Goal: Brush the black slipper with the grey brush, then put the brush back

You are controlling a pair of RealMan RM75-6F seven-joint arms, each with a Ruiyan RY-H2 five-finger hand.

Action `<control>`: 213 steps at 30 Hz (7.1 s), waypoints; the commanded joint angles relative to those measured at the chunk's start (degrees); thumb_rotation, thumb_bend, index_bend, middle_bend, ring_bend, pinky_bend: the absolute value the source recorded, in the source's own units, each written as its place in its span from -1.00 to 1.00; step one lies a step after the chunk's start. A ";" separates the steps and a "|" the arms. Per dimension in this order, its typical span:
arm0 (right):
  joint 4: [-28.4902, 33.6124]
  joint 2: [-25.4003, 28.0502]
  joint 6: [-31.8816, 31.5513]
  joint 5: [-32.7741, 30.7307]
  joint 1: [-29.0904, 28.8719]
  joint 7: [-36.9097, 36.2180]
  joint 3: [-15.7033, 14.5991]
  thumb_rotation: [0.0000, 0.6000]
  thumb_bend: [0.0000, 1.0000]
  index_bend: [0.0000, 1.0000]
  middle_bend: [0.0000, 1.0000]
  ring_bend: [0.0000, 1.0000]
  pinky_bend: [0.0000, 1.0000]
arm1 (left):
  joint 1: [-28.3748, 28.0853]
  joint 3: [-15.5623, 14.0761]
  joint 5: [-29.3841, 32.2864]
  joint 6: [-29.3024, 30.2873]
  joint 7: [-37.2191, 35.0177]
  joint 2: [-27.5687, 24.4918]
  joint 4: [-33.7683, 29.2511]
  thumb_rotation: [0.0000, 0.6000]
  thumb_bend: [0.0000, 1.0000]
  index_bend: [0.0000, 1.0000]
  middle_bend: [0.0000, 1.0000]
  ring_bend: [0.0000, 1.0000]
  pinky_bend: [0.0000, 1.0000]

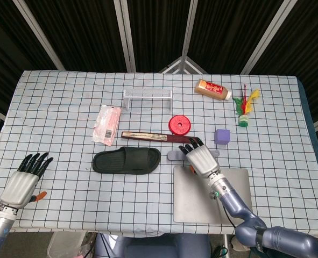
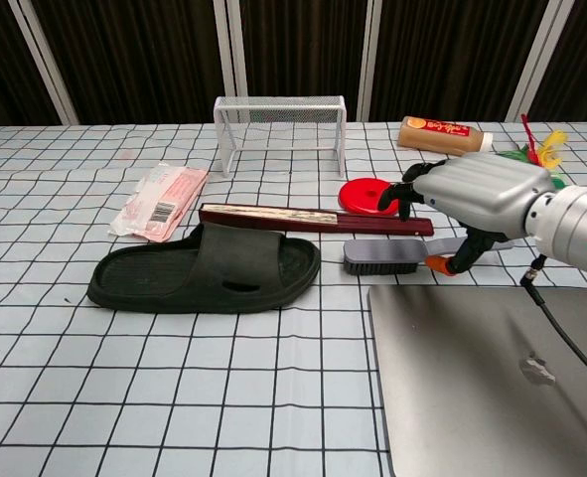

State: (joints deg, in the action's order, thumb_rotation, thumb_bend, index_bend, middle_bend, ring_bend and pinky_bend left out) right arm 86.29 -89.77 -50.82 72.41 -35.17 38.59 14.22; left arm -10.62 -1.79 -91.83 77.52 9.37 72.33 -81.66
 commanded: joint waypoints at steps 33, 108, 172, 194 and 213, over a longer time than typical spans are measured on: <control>-8.81 -6.44 -1.29 -4.67 -6.53 2.40 -3.20 1.00 -0.18 -0.37 -0.27 -0.68 -0.63 | -0.87 0.60 4.10 -2.94 -2.57 -1.56 -0.23 1.00 -0.94 -1.00 -1.00 -1.00 -1.00; 0.97 -4.35 -10.90 0.60 -7.63 1.52 -3.13 1.00 0.62 0.44 0.35 0.01 -0.02 | -11.77 0.23 -1.83 -13.83 1.28 1.54 -2.26 1.00 0.13 -1.00 -1.00 -1.00 -1.00; -3.20 -18.43 -10.46 -5.33 -15.54 7.27 -0.40 1.00 0.62 0.44 0.35 0.01 -0.02 | -22.00 -2.06 3.78 -28.71 7.88 13.07 1.31 1.00 0.24 -1.00 -0.91 -0.93 -1.00; -8.20 -19.69 -10.42 -5.89 -15.39 6.96 -1.61 1.00 0.62 0.44 0.35 0.01 -0.02 | -21.41 -2.73 6.56 -27.93 13.22 12.55 -0.34 1.00 0.24 -1.00 -0.91 -0.93 -1.00; -11.94 -19.63 -11.31 -5.58 -15.23 8.38 -1.97 1.00 0.62 0.45 0.36 0.01 -0.02 | -21.20 -3.19 7.75 -27.73 13.81 12.61 0.07 1.00 0.22 -1.00 -0.91 -0.93 -1.00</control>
State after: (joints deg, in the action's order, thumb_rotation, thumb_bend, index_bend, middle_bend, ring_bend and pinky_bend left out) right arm 74.54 -109.36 -61.98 66.68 -50.33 46.79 12.25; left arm -31.82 -4.99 -84.08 49.78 23.19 84.94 -81.59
